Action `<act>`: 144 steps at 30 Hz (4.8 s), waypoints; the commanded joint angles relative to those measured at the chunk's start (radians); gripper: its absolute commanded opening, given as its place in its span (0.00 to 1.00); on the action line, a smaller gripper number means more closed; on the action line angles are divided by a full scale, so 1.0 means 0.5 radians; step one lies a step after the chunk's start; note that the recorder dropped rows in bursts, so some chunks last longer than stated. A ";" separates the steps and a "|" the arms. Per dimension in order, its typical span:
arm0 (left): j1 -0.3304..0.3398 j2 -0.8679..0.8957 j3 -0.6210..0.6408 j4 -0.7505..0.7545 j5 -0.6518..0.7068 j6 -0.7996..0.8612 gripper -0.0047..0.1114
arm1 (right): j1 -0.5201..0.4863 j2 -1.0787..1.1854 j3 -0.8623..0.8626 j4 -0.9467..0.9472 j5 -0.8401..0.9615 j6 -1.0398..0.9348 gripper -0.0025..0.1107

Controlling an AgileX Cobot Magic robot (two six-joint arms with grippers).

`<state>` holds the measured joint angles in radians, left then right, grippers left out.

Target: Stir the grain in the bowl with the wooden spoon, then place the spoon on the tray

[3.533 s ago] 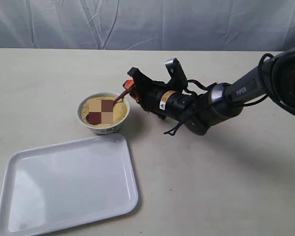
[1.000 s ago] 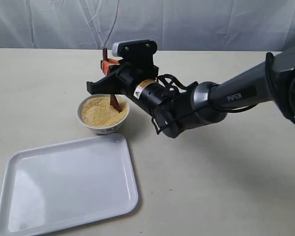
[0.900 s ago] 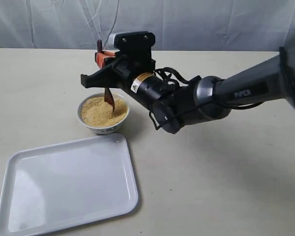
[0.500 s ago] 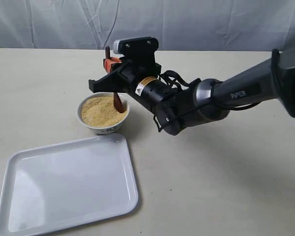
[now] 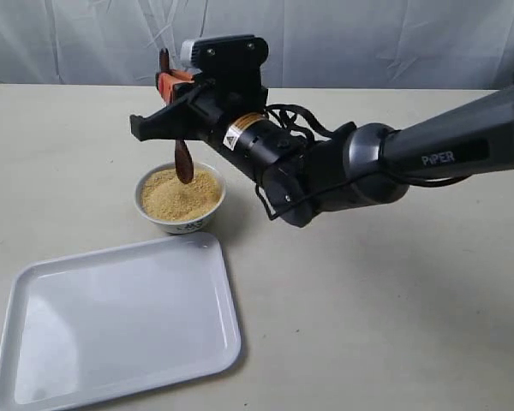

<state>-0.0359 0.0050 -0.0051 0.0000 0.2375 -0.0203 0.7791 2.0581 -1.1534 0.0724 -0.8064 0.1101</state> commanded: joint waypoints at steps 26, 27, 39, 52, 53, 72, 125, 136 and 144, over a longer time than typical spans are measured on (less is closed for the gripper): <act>0.009 -0.010 0.010 -0.011 -0.013 0.002 0.04 | 0.095 0.047 -0.100 0.359 -0.052 -0.191 0.02; 0.009 -0.010 0.010 -0.011 -0.013 0.002 0.04 | 0.095 0.018 -0.100 0.359 -0.032 -0.187 0.02; 0.009 -0.010 0.010 -0.011 -0.013 0.002 0.04 | 0.095 0.055 -0.100 0.324 0.052 -0.366 0.02; 0.009 -0.010 0.010 -0.011 -0.013 0.002 0.04 | 0.098 -0.495 -0.376 -0.116 1.774 -0.277 0.02; 0.009 -0.010 0.010 -0.011 -0.013 0.002 0.04 | 0.098 -0.499 -0.474 -0.145 2.020 -0.291 0.02; 0.009 -0.010 0.010 -0.011 -0.013 0.002 0.04 | 0.435 0.436 -1.514 0.804 3.755 -1.999 0.02; 0.009 -0.010 0.010 -0.011 -0.013 0.002 0.04 | -1.092 -2.234 0.937 -0.421 2.972 -0.005 0.02; 0.009 -0.010 0.010 -0.011 -0.013 0.002 0.04 | -1.092 -3.725 1.284 -0.317 2.875 -0.005 0.02; 0.009 -0.010 0.010 -0.011 -0.013 0.002 0.04 | -1.113 -4.095 1.289 -0.317 2.874 -0.005 0.02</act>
<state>-0.0359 0.0050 -0.0051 0.0000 0.2375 -0.0203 0.2386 0.0556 -0.5144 -0.0862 0.6317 0.1088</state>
